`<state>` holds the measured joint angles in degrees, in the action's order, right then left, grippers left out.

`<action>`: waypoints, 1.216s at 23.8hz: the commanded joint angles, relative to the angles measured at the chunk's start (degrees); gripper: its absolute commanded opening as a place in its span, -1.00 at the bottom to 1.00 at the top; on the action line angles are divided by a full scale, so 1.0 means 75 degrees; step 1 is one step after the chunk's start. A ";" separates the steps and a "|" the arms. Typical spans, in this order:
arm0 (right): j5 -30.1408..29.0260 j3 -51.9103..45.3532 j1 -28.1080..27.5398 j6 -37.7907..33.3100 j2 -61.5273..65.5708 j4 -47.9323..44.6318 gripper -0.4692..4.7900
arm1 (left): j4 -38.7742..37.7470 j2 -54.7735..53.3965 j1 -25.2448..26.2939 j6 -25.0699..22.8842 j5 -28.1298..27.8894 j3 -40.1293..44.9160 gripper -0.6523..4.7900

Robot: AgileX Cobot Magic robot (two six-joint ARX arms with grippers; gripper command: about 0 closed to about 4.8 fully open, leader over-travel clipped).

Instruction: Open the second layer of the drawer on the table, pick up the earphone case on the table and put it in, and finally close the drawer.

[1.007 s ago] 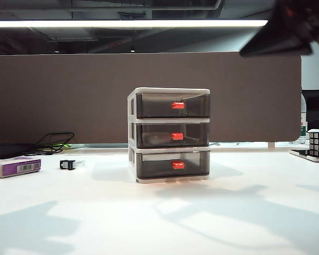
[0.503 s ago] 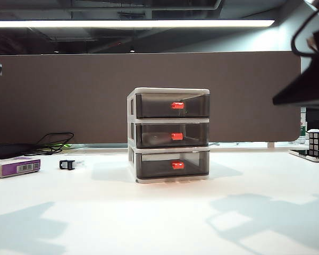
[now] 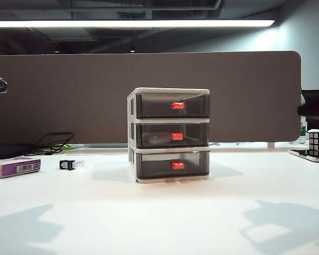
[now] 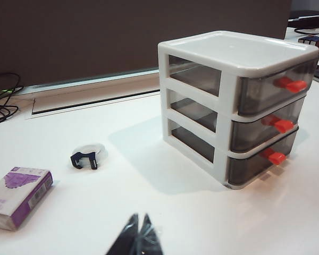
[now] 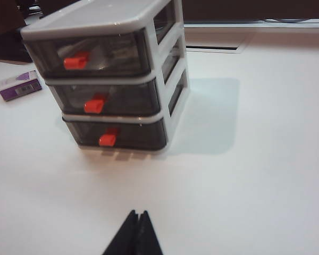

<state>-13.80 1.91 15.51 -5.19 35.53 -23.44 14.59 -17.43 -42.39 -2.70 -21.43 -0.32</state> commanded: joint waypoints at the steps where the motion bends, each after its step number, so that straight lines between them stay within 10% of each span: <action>1: 0.0128 -0.0256 0.0000 -0.0096 -0.0236 -0.0067 -0.84 | 0.0117 -0.0009 -0.0003 0.0020 0.0032 -0.0012 -0.78; 10: 0.0300 -0.0248 -0.0166 0.0122 -0.0385 -0.0163 -0.84 | 0.0125 -0.0006 0.0256 -0.0035 0.0047 -0.0009 -0.78; 19: -0.1017 -0.0251 -0.2057 0.0087 -0.0539 -0.0312 -0.84 | 0.0472 -0.0003 0.3136 0.0423 0.3008 -0.0012 -0.78; 29: -0.0764 -0.0251 -0.2241 0.0134 -0.3246 0.1988 -0.84 | -0.0941 0.1792 0.3299 0.0353 0.2617 -0.0032 -0.78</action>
<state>-20.67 0.40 -1.30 -4.49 13.82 -12.47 12.27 -6.59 -17.63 -0.14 -0.23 -0.47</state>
